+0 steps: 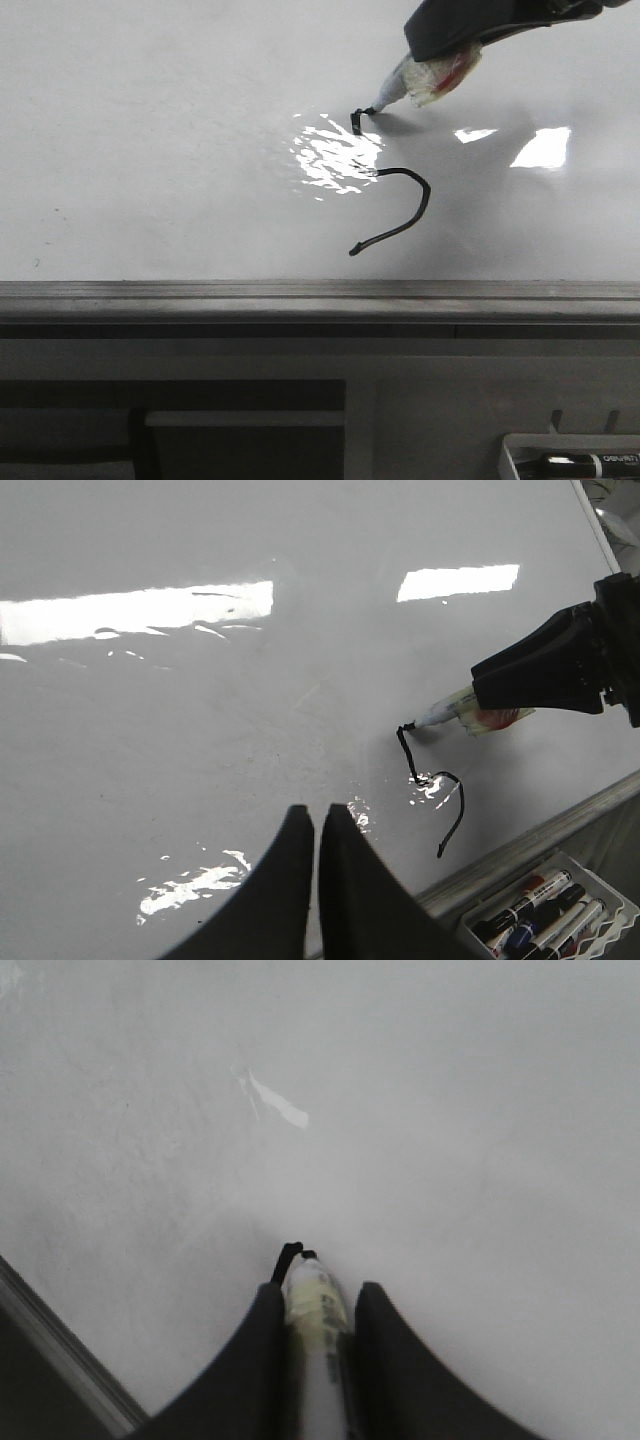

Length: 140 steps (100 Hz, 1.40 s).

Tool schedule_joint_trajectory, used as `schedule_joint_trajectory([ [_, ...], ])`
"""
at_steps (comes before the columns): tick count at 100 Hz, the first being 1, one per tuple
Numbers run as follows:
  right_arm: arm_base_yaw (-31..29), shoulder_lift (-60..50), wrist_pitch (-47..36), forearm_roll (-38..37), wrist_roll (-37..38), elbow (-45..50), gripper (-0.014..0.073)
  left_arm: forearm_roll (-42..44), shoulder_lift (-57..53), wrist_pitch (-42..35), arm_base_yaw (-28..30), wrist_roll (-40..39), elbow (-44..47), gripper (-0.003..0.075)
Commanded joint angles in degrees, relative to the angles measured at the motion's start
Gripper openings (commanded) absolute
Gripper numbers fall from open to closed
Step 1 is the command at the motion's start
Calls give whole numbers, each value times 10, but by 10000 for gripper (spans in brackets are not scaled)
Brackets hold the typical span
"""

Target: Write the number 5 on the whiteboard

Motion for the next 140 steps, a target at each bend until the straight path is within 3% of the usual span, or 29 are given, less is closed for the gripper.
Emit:
schedule_joint_trajectory([
  [1,-4,-8,-27,-5,-7,-18,-40,-12,6,-30,2,-6,-17,-20],
  [113,-4,-8,-21,6,-7,-18,-41,-12,6,-30,2,-6,-17,-20],
  [140,-51,-12,29,6,-7,-18,-40,-12,6,-30,2,-6,-17,-20],
])
